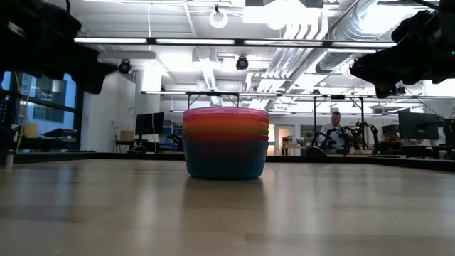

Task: Nest bowls inside each other
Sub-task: Return to Home Position

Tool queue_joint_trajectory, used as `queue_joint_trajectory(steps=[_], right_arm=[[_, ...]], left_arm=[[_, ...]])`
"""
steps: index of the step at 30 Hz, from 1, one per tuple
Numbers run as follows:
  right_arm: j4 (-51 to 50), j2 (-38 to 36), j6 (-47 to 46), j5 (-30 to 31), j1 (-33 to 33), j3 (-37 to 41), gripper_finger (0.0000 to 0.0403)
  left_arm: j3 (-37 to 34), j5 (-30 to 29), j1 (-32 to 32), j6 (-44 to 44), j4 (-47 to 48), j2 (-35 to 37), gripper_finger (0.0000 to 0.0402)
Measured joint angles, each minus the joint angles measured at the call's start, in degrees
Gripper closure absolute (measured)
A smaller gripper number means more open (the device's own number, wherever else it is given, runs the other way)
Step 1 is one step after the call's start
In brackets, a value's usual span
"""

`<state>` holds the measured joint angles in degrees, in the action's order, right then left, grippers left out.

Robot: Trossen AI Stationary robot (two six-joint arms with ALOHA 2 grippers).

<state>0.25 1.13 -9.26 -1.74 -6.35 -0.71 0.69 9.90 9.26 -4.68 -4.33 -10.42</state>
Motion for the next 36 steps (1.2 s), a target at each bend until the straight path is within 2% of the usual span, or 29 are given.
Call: queue_joint_trajectory(steps=[3,8,12,16,18,22,24,27,36], right_arm=[[0.0,0.0,-1.2,0.0,0.0,0.0,0.0259],[0.0,0.0,-1.1,0.0,0.0,0.0,0.0259],[0.0,0.0,-0.9,0.0,0.0,0.0,0.0259],[0.0,0.0,-1.1,0.0,0.0,0.0,0.0259],[0.0,0.0,-0.9,0.0,0.0,0.0,0.0259],[0.0,0.0,-1.1,0.0,0.0,0.0,0.0259],[0.0,0.0,-0.9,0.0,0.0,0.0,0.0259],[0.0,0.0,-1.0,0.0,0.0,0.0,0.0259],[0.0,0.0,-0.9,0.0,0.0,0.0,0.0259]], left_arm=[[0.1,7.0,0.0,2.3,-3.7,0.5,0.0186],[0.1,20.6,0.0,4.3,-4.2,2.9,0.0186],[0.1,26.1,0.1,4.2,-8.0,6.1,0.0186],[0.1,23.6,0.1,4.4,-8.9,10.4,0.0186],[0.0,19.8,0.1,4.7,-9.0,10.2,0.0186],[0.0,3.0,0.2,2.4,-8.1,10.2,0.0186],[0.0,-1.2,0.0,2.4,-8.5,10.2,0.0186],[0.0,-1.7,0.0,3.4,-8.6,10.2,0.0186],[0.0,-1.5,0.0,3.9,-1.0,10.2,0.0186]])
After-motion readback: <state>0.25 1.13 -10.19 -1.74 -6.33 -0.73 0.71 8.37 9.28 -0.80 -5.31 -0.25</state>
